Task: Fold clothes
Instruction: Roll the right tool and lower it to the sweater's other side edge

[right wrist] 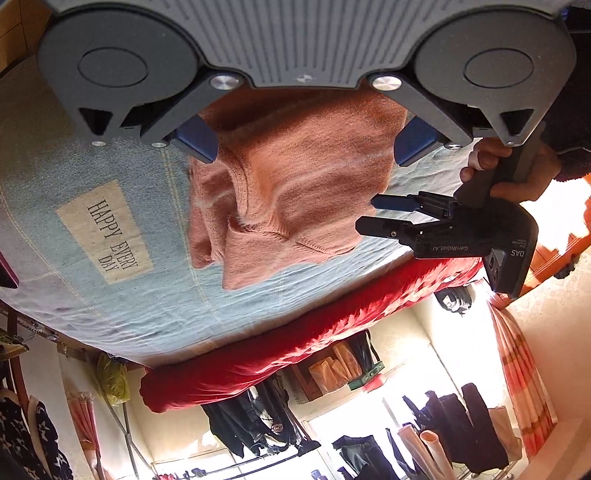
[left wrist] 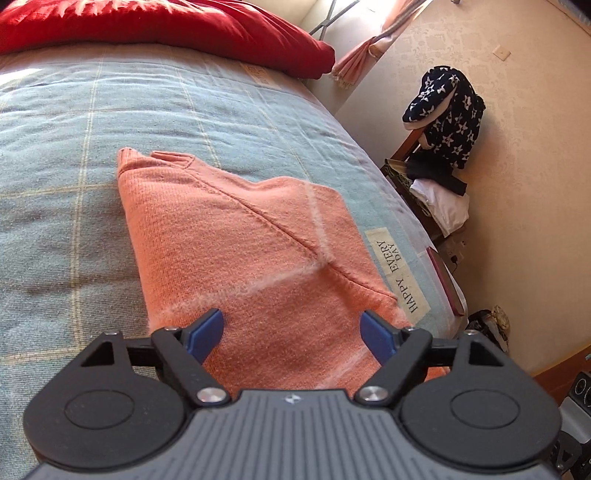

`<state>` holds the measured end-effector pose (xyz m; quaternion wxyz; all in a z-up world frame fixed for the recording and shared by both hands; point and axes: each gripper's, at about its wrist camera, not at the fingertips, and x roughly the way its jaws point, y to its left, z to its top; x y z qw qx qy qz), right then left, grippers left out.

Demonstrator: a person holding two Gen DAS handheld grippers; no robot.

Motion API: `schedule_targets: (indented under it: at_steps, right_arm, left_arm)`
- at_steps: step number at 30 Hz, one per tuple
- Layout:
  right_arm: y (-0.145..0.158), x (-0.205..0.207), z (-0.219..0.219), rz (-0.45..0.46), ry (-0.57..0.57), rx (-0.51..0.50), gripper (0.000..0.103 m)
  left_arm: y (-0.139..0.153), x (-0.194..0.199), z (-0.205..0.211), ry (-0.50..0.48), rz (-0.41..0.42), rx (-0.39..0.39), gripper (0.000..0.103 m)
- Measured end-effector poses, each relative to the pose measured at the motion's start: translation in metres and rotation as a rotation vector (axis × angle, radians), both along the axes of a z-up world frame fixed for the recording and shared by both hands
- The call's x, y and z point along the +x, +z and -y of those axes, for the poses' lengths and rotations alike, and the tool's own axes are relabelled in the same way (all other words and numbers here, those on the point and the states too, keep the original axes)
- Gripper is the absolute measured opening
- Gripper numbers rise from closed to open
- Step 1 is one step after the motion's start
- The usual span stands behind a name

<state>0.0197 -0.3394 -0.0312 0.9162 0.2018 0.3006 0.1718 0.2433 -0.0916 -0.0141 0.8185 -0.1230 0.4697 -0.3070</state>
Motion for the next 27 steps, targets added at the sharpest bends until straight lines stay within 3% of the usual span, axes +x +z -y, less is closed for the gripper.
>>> schedule_targets:
  at_steps: [7, 15, 23, 27]
  right_arm:
    - [-0.013, 0.01, 0.018, -0.036, -0.024, 0.112, 0.103]
    - [-0.045, 0.037, 0.041, -0.141, -0.011, 0.337, 0.103]
    - [-0.055, 0.055, 0.064, -0.241, 0.011, 0.439, 0.103]
    - [-0.071, 0.05, 0.077, -0.304, 0.024, 0.563, 0.103]
  left_arm:
    - [-0.015, 0.014, 0.017, -0.036, -0.026, -0.05, 0.091]
    - [-0.02, 0.021, 0.014, -0.056, -0.055, -0.09, 0.091]
    - [-0.02, 0.024, 0.012, -0.08, -0.065, -0.104, 0.092]
    - [-0.022, 0.025, 0.009, -0.084, -0.072, -0.127, 0.093]
